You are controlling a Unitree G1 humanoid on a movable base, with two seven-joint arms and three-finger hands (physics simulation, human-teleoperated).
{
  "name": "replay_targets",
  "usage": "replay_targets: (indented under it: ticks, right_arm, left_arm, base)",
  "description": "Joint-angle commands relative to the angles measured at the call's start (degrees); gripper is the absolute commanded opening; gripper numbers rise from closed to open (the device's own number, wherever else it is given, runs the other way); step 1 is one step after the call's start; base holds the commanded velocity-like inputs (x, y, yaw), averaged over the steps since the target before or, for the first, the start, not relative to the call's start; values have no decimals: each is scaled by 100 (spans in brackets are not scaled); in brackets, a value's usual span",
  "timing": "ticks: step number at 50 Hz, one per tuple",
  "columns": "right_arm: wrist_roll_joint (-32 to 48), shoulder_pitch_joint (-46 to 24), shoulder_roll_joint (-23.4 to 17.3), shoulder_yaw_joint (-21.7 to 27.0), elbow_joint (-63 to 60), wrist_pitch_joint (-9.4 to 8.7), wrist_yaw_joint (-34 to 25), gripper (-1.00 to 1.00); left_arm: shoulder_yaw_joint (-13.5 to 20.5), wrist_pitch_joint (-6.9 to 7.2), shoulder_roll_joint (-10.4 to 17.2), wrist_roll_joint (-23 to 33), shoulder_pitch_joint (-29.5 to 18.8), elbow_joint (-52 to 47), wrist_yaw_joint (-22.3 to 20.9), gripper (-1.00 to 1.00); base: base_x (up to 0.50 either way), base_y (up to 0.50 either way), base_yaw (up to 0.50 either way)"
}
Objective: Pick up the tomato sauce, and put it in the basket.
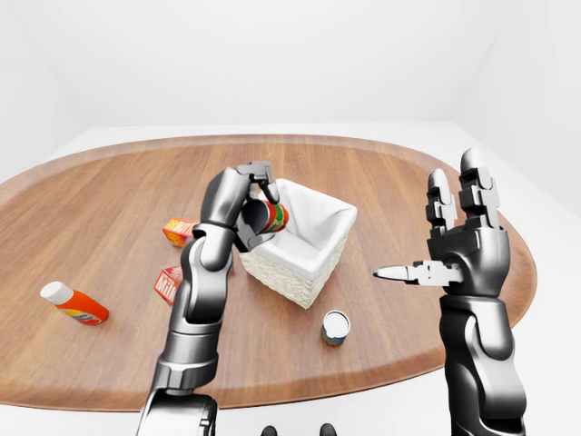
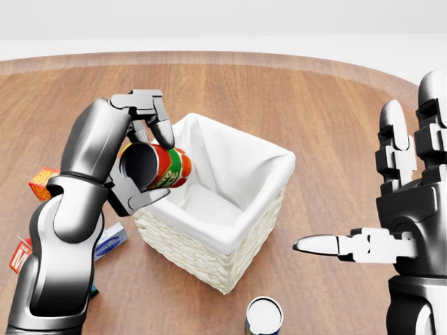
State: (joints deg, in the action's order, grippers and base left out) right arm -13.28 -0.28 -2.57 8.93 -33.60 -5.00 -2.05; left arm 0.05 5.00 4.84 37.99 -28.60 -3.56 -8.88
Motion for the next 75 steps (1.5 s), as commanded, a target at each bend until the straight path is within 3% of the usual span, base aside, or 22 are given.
replay_targets:
  ticks: [1, 9, 13, 17, 20, 21, 23, 28, 53, 75]
  right_arm:
    - [-25, -18, -11, 21, 3, 0, 7, 100]
    - [-6, 5, -2, -11, -46, 0, 17, 100]
    - [-9, -2, -5, 2, -33, 0, 10, 100]
    - [-11, -4, -1, 7, 6, 0, 11, 100]
    - [-8, -1, 1, 0, 16, 0, 11, 100]
    - [-5, 1, 2, -4, 15, 0, 13, 100]
    - [-5, 7, 2, -5, 11, 0, 12, 100]
    - [-13, 12, 3, 1, -9, 0, 17, 100]
    - [-39, 0, -5, 18, -38, 0, 15, 100]
    - [-68, -3, -9, 28, -83, 0, 25, 100]
  left_arm:
    - [14, 0, 68, -320, -538, 941, 412, -100]
    - [2, 0, 139, -340, -1058, 1932, 671, -100]
    - [9, -88, 151, -340, -1254, 2262, 758, -100]
    - [6, -361, 183, -341, -1550, 2919, 968, -100]
    - [-14, -487, 182, -321, -1669, 3212, 1066, -100]
    - [-30, -621, 183, -307, -1781, 3508, 1171, -100]
    - [-32, -686, 180, -297, -1871, 3691, 1217, -100]
    - [-49, -998, 190, -276, -2256, 4512, 1472, -100]
    - [-150, -1000, 85, -115, -3313, 6819, 2252, -100]
    - [-157, -1000, 9, 10, -3547, 7275, 2349, -100]
  base:
    - [0, 0, 0]
    - [0, 0, 0]
    - [0, 0, 0]
    - [0, 0, 0]
    - [0, 0, 0]
    - [0, 0, 0]
    - [0, 0, 0]
    - [0, 0, 0]
    - [0, 0, 0]
    - [0, 0, 0]
